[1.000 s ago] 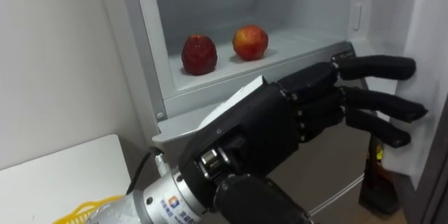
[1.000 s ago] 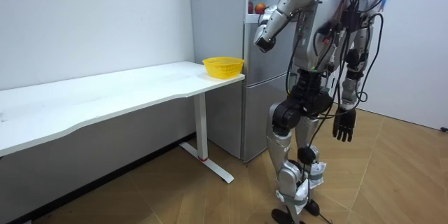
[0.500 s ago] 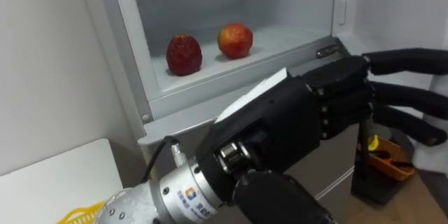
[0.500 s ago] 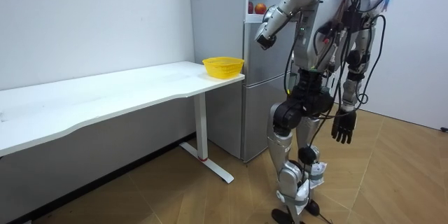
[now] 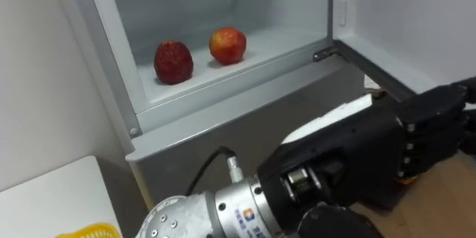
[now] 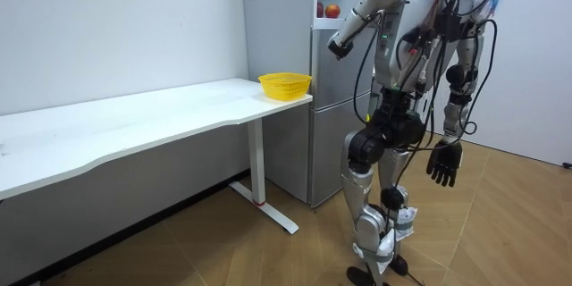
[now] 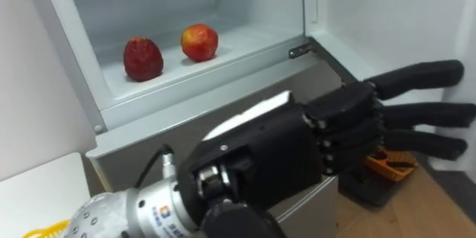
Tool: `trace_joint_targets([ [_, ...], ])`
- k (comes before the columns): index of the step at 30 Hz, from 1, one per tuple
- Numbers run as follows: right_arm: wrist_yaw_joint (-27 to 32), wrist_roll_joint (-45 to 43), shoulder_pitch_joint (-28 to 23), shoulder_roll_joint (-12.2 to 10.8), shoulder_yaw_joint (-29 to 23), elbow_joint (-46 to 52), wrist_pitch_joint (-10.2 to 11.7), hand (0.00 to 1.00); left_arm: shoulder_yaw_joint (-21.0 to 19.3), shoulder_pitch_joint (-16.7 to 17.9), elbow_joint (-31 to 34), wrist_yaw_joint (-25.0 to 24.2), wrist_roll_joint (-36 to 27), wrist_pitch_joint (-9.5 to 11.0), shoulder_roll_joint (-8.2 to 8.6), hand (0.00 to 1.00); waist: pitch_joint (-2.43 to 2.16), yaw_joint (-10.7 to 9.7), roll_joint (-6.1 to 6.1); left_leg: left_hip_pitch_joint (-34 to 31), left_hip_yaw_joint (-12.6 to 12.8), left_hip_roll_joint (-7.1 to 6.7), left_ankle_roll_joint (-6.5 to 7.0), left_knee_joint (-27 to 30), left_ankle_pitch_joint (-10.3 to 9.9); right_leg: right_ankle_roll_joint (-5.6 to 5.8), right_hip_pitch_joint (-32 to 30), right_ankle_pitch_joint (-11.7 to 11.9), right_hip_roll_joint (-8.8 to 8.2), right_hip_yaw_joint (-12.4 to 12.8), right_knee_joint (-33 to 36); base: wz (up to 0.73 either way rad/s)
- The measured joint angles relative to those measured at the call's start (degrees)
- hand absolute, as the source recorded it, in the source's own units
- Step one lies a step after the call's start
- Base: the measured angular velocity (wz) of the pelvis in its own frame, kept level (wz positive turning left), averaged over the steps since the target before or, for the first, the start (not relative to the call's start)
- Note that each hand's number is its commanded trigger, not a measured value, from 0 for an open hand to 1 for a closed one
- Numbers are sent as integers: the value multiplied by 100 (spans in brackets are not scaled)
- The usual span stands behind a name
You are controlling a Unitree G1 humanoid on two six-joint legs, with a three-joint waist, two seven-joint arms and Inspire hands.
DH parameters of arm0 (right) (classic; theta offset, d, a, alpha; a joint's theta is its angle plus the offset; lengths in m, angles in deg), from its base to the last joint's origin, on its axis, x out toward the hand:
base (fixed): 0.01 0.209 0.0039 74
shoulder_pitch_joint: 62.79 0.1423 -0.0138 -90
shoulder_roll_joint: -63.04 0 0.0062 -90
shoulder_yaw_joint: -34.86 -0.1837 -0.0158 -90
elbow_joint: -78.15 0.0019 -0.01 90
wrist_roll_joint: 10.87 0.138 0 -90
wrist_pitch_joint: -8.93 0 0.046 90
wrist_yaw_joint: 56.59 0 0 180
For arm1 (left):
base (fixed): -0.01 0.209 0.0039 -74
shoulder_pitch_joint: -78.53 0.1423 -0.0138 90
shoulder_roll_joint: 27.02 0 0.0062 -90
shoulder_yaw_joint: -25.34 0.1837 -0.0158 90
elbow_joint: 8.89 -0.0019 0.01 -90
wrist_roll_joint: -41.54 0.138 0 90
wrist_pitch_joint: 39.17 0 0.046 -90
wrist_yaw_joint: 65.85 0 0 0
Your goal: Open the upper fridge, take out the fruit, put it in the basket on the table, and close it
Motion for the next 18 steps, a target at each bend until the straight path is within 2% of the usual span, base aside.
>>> trace_joint_targets([
  [2,4,3,2,0,77,3,0,0,72,-18,-60,-15,1,0,76,0,0,-40,-2,4,19,0,0,0,0,1,-8,1,5,26,0,-7],
  [7,-2,0,8,-2,75,7,-4,0,103,-29,-103,-15,27,-2,137,0,2,-96,-7,-36,90,3,-1,12,1,1,-87,3,8,82,35,-9],
  [11,48,-3,5,-3,78,5,5,0,98,-30,-84,43,376,19,174,0,1,-69,-18,-45,145,4,-1,18,1,2,-103,7,3,94,31,-6],
  [15,83,1,1,-3,72,0,11,0,-30,-30,115,281,688,18,97,0,-3,68,-18,-111,142,3,-1,80,2,1,-164,10,0,99,76,-4],
  [18,211,25,-134,-7,63,-9,81,0,-486,-11,504,614,1031,13,-50,0,-4,335,-32,-99,119,13,-12,85,10,-16,-167,5,6,80,110,0],
])
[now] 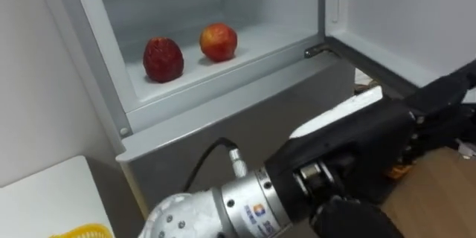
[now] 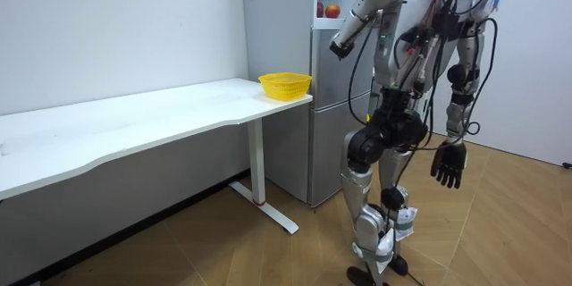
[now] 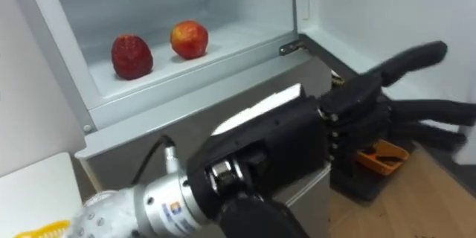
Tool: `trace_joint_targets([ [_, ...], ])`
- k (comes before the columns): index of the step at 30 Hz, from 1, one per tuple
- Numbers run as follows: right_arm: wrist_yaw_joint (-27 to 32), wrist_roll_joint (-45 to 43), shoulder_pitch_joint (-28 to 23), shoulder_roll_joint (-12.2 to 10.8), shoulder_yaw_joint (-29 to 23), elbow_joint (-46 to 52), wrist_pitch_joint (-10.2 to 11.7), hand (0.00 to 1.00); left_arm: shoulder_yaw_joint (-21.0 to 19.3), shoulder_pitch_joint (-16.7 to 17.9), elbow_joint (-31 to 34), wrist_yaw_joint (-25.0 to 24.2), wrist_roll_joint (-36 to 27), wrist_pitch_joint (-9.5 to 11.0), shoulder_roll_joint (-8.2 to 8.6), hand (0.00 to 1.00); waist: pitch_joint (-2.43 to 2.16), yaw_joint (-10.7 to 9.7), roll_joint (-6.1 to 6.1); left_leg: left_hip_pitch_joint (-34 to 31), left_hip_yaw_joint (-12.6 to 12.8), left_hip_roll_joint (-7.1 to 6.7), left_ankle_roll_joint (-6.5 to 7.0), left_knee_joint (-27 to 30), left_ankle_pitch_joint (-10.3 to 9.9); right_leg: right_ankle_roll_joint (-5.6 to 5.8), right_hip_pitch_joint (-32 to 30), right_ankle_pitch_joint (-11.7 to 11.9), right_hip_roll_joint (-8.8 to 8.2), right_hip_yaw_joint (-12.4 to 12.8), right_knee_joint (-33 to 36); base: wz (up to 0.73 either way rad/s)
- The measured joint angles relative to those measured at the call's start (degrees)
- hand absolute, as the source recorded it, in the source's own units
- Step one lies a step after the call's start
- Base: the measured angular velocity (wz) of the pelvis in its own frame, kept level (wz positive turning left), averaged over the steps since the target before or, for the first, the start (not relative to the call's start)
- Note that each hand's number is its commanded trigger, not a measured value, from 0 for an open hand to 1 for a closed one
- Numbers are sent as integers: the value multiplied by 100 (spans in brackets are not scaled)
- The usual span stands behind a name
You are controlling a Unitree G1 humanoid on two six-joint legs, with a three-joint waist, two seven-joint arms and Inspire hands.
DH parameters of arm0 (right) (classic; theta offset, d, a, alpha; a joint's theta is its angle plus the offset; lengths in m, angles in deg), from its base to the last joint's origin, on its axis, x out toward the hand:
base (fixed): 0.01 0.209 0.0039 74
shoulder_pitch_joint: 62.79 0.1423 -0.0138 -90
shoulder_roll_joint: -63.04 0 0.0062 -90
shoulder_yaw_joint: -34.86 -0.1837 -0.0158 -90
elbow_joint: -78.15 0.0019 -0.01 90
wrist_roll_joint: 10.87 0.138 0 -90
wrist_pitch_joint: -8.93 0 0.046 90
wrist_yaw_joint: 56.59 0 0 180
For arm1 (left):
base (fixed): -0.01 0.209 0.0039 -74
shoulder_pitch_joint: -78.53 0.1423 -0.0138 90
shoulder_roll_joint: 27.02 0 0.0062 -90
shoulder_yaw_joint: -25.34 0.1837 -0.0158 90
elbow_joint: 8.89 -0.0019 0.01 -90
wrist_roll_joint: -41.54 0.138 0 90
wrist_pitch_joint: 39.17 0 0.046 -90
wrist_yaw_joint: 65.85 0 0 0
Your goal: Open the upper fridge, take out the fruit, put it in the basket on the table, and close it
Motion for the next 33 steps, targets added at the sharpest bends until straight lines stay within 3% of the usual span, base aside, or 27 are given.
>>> trace_joint_targets([
  [2,39,-26,-131,-39,-110,-28,84,0,-815,178,521,355,89,88,-259,0,-29,253,-52,18,-81,13,-40,9,26,-35,40,-4,7,-39,8,8],
  [3,44,-50,-179,-52,-164,-32,112,0,-1032,270,639,456,144,180,-335,0,-39,305,-75,25,-136,15,-55,12,36,-47,74,4,4,-78,-18,23],
  [5,89,-71,-334,-148,-353,-40,176,0,-1627,697,993,759,329,377,-503,0,-72,468,-180,66,-260,24,-81,9,53,-85,156,-18,-2,-173,-31,34],
  [7,190,-133,-508,-322,-483,-41,209,0,-2234,1192,1244,1089,675,531,-629,0,-116,801,-365,109,-437,38,-97,15,61,-132,263,-48,0,-348,-41,42],
  [10,287,-345,-534,-383,-686,-22,247,0,-2911,1549,1435,1600,1139,602,-634,0,-106,1176,-442,76,-569,43,-106,40,66,-142,329,-12,-15,-493,-126,28],
  [11,332,-406,-551,-385,-705,48,270,0,-3130,1692,1440,1780,1243,716,-635,0,-106,1292,-451,82,-637,33,-106,48,66,-138,365,-16,-25,-538,-129,29],
  [14,408,-575,-546,-391,-708,224,308,0,-3593,2003,1576,2316,1597,793,-633,0,-118,1578,-447,70,-797,0,-104,67,66,-127,409,-28,-70,-692,-133,25],
  [16,439,-632,-533,-396,-707,248,344,0,-3894,2013,1601,2618,1843,875,-635,0,-114,1681,-448,63,-975,-33,-98,80,67,-122,488,-29,-103,-844,-182,38],
  [19,483,-750,-535,-434,-698,257,375,0,-4379,2018,1601,3261,2122,1160,-634,0,-88,1815,-394,78,-1173,-60,-97,102,67,-115,617,-53,-131,-1010,-234,37],
  [21,499,-725,-549,-450,-654,276,427,0,-4683,2086,1603,3607,2150,1325,-631,0,-92,1982,-341,84,-1233,-75,-97,95,67,-118,643,-89,-148,-1083,-223,16],
  [23,520,-794,-536,-458,-668,301,421,0,-5177,2474,1583,3993,2022,1544,-624,0,-106,2084,-246,100,-1270,-90,-96,94,68,-117,644,-115,-167,-1137,-218,7],
  [27,520,-864,-565,-557,-664,320,415,0,-5491,3289,1239,4407,1905,1606,-575,0,-101,2123,-237,114,-1406,-139,-94,143,78,-109,685,-245,-234,-1272,-106,23],
  [29,601,-878,-543,-570,-647,391,415,0,-5581,3931,809,4707,1904,1603,-361,0,-94,2186,-244,131,-1440,-145,-94,141,78,-117,704,-267,-236,-1281,-112,4],
  [33,685,-946,-607,-556,-651,424,410,0,-5531,4756,-185,5202,1918,1471,43,0,-78,2196,-298,97,-1539,-159,-95,157,78,-119,703,-274,-242,-1340,-125,7],
])
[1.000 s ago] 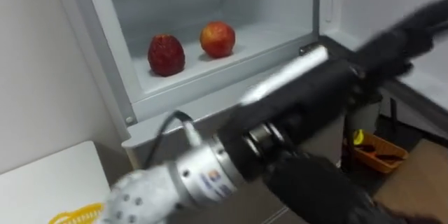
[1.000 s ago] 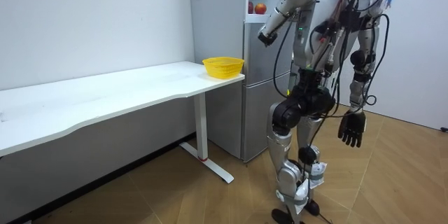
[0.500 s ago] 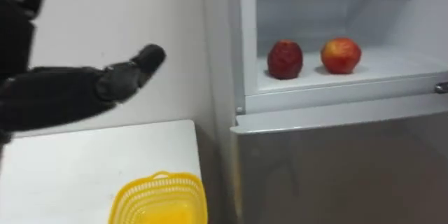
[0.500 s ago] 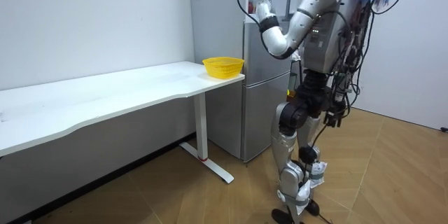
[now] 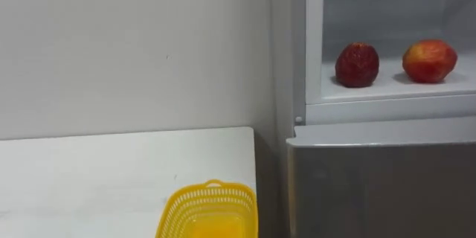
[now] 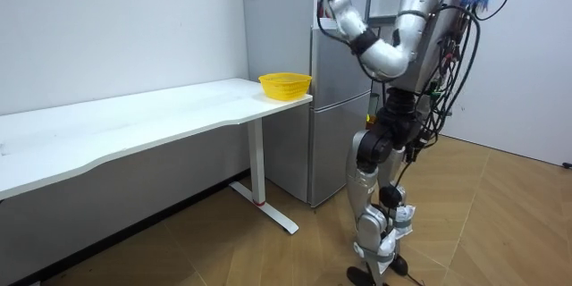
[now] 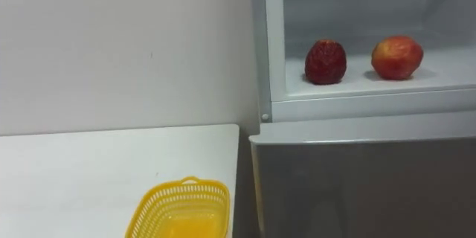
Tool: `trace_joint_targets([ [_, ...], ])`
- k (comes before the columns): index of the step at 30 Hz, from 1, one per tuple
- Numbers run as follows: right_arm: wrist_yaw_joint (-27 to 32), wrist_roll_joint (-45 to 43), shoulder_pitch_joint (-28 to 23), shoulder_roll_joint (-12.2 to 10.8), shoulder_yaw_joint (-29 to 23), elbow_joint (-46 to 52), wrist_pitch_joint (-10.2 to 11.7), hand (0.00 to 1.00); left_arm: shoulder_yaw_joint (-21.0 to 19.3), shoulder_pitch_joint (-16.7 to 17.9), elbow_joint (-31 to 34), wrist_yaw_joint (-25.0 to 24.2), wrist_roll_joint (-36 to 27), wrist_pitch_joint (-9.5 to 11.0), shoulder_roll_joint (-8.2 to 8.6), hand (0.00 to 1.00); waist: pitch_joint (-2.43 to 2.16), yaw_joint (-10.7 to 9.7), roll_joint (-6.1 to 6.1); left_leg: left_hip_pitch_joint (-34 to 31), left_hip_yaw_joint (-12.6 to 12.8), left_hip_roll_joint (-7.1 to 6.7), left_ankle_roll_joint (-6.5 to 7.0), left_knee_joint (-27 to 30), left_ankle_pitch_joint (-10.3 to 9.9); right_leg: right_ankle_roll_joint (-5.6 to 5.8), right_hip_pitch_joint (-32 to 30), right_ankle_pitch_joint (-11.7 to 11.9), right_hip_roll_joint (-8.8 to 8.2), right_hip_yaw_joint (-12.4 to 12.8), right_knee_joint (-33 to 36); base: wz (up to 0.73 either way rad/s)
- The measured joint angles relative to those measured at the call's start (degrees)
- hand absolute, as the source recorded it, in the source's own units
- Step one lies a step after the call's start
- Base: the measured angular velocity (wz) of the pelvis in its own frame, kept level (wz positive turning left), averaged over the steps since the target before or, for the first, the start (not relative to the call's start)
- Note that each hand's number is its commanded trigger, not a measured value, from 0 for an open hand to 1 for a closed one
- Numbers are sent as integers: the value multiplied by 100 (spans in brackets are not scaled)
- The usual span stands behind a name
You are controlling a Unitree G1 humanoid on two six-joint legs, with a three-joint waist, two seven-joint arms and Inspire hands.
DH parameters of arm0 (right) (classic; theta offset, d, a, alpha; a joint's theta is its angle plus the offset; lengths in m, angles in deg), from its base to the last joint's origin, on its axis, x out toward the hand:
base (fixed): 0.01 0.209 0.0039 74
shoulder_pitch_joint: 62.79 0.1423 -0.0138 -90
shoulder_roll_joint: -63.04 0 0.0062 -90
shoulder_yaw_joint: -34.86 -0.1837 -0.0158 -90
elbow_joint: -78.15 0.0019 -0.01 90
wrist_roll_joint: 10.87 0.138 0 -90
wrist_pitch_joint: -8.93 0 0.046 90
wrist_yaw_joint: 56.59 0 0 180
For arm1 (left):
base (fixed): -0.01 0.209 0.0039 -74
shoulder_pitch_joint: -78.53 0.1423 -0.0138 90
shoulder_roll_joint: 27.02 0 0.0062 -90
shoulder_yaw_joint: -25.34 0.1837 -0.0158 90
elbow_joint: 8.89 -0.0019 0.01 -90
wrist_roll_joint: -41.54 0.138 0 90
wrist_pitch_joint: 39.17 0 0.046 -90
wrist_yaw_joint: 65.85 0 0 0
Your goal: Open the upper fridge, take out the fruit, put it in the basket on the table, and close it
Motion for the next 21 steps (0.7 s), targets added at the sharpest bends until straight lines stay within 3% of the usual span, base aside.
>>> trace_joint_targets([
  [2,10,15,-6,-20,0,49,-99,0,54,344,-847,380,-24,-34,226,0,26,29,-67,-40,-62,-47,-1,34,-2,3,-6,-14,-2,-16,-5,11],
  [7,-42,-14,-19,-18,-59,149,-246,0,92,459,-2685,935,-287,-111,352,0,12,100,-152,-77,-221,-52,6,-18,-6,17,-26,-24,-42,-149,6,10],
  [12,-57,6,28,-64,-48,245,-415,0,397,640,-4472,1157,-1676,-268,416,0,-2,98,-161,-51,-326,-81,19,-80,-10,34,5,-22,-51,-171,-3,1],
  [16,-169,-55,13,-84,-60,261,-569,0,667,769,-6400,763,-2279,-500,512,0,-32,81,-155,22,-284,-65,19,-136,-11,32,54,-24,-30,-104,-51,-7],
  [19,-303,-141,-31,-105,-74,222,-624,0,720,814,-7602,271,-2225,-662,632,0,-38,77,-154,149,-201,-49,19,-177,-14,33,166,-27,-14,-62,-101,-5],
  [21,-385,-303,-54,-105,-72,225,-626,0,832,846,-8196,-126,-1838,-836,647,0,-37,56,-169,193,-200,-43,24,-196,-22,29,194,-39,-10,-43,-95,-6],
])
